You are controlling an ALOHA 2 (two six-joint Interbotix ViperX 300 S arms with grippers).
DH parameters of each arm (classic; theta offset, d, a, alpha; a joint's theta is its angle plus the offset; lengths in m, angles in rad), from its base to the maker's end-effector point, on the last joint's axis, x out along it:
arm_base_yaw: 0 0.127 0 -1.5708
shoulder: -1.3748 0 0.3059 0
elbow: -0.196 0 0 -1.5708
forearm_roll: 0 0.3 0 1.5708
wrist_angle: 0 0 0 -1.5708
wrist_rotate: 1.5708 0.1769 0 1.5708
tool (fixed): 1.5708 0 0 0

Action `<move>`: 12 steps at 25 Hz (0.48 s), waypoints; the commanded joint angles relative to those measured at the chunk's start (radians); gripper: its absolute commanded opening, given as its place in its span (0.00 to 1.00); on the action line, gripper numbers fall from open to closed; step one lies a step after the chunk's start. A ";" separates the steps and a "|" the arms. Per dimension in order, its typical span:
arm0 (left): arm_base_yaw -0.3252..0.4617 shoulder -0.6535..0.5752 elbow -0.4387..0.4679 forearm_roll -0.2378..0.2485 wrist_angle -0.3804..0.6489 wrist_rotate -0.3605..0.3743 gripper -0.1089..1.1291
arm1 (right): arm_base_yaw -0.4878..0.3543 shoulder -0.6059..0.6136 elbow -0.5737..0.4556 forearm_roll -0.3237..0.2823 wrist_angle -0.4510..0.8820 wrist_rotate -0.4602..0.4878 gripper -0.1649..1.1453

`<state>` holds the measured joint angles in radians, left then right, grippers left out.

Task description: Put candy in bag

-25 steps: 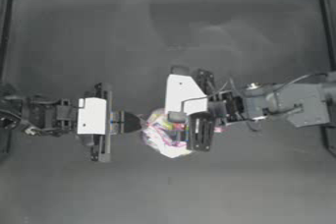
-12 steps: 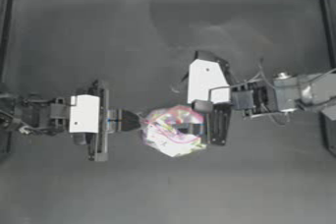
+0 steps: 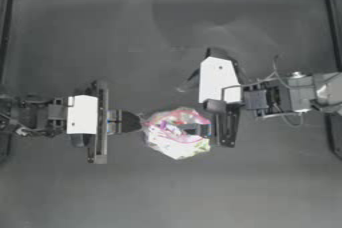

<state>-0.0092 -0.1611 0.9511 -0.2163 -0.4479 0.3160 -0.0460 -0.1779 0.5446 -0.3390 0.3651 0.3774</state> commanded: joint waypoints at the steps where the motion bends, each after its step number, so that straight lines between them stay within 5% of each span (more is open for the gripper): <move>1: 0.002 -0.060 -0.003 0.003 -0.008 0.002 0.19 | -0.002 -0.035 0.002 -0.003 -0.017 0.002 0.90; 12: 0.002 -0.080 0.005 0.002 -0.008 0.000 0.19 | 0.002 -0.040 0.011 -0.003 -0.031 0.003 0.90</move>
<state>-0.0092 -0.1887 0.9649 -0.2163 -0.4479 0.3160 -0.0460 -0.1933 0.5645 -0.3390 0.3405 0.3789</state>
